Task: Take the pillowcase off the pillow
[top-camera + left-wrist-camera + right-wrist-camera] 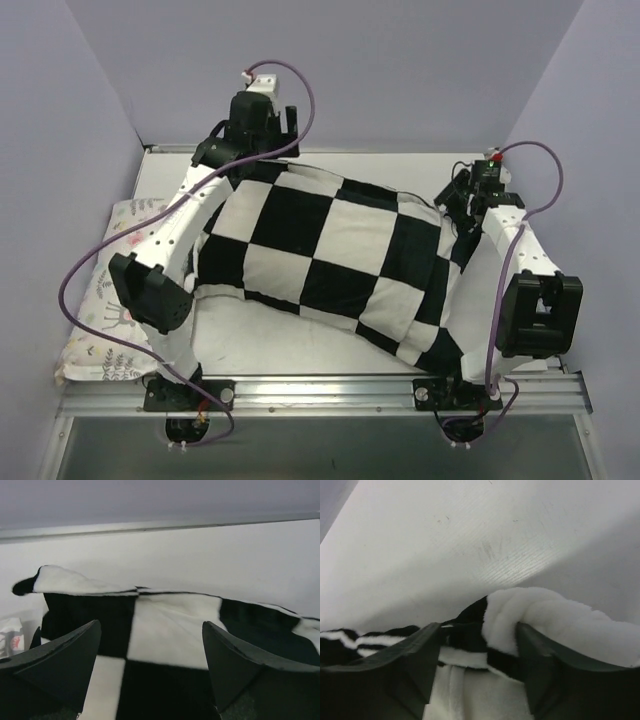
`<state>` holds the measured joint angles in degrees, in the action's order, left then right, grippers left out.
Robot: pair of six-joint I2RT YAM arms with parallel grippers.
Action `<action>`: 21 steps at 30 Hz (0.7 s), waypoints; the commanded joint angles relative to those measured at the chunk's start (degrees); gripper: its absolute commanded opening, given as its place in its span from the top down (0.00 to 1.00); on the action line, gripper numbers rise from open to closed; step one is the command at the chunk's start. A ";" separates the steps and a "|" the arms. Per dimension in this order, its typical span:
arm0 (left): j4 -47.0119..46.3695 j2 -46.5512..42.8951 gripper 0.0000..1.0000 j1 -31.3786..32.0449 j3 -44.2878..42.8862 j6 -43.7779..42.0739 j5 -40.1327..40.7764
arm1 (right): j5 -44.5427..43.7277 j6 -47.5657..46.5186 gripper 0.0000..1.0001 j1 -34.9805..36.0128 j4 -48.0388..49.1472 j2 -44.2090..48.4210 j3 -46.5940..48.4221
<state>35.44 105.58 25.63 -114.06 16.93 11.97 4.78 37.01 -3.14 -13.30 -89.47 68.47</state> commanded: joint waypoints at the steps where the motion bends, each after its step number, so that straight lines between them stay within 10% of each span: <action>1: -1.60 -11.96 0.09 7.65 2.33 -1.72 -1.25 | 0.77 -0.19 0.34 -0.11 -0.58 4.73 0.09; 11: -10.65 -14.10 0.09 36.56 17.21 1.44 10.52 | -1.43 -2.74 0.10 -1.26 -8.32 18.62 1.24; 21: -14.43 -0.56 0.07 46.61 13.51 1.79 14.58 | 0.93 -0.72 0.08 -2.14 -10.17 38.48 -15.62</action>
<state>25.56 105.21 70.70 -97.84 18.09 23.38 4.75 35.59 -4.91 -21.15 -53.15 57.60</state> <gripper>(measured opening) 0.924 0.918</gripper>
